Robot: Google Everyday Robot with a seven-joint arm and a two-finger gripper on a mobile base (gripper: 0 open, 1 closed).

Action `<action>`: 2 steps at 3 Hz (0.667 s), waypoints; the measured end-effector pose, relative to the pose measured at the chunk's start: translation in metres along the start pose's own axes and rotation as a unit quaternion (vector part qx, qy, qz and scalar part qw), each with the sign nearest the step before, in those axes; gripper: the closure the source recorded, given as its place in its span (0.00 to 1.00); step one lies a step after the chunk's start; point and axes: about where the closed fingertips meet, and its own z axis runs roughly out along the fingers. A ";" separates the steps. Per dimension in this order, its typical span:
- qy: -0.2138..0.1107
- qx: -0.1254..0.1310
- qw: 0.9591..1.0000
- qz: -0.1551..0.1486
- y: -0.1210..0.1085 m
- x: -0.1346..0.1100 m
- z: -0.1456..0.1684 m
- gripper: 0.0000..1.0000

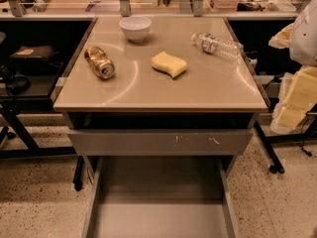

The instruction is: Place sponge into middle drawer

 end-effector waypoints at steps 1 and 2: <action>-0.009 0.005 1.000 -0.003 -0.004 -0.004 0.001 0.00; -0.035 0.011 0.999 -0.021 -0.013 -0.021 0.015 0.00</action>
Offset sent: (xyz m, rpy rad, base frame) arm 0.0601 0.0548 -0.0277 0.1380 -0.0997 0.1631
